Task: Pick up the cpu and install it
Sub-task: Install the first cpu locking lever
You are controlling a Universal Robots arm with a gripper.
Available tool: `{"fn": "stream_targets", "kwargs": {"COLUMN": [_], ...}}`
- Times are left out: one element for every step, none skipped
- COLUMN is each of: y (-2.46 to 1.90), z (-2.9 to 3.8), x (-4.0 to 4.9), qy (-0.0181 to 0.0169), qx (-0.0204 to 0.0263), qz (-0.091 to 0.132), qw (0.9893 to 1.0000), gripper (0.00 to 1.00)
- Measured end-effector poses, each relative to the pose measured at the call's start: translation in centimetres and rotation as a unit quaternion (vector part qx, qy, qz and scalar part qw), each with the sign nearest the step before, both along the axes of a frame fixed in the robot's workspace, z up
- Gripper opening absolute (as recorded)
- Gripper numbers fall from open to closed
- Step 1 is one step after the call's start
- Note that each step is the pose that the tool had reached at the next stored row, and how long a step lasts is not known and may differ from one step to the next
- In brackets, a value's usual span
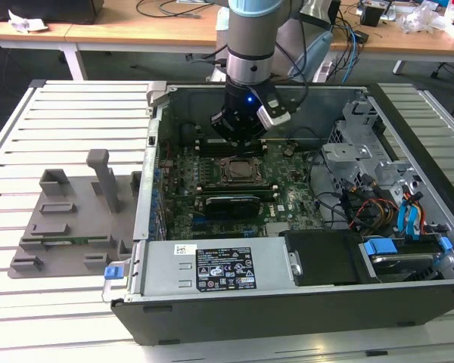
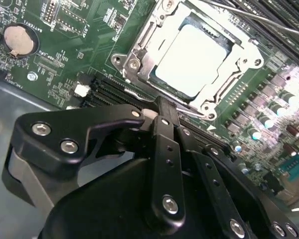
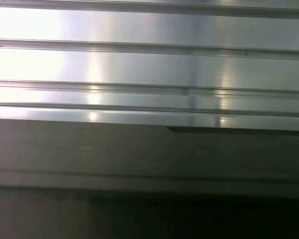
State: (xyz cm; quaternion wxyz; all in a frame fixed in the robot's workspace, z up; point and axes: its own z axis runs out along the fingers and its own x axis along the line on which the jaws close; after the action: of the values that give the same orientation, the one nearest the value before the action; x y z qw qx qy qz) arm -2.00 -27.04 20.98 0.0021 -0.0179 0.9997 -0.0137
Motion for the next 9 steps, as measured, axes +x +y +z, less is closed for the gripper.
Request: {"fn": "stream_targets", "kwargs": {"y": [0.0,0.0,0.0,0.0,0.0,-0.01,-0.01,0.0,-0.01], "z": [-0.1,-0.3,-0.35,-0.42,-0.57,-0.65,-0.71,-0.84,-0.87], "x": [0.05,0.26,0.34,0.45,0.57,0.61,0.62,0.67,0.73], "qy": [0.0,0.0001,0.0002,0.0002,0.0002,0.0004,0.0005,0.0003,0.0006], "qx": [-0.0005,-0.0019,-0.0026,-0.0033,-0.0043,-0.0053,-0.0057,-0.0056,-0.006], "qz": [0.0,0.0,0.0,0.0,0.0,0.0,0.0,0.0,0.0], "qw": [1.0,1.0,1.0,1.0,1.0,1.0,1.0,1.0,1.0], "gripper": [0.11,0.11,0.11,0.11,0.11,0.11,0.11,0.11,0.11]}}
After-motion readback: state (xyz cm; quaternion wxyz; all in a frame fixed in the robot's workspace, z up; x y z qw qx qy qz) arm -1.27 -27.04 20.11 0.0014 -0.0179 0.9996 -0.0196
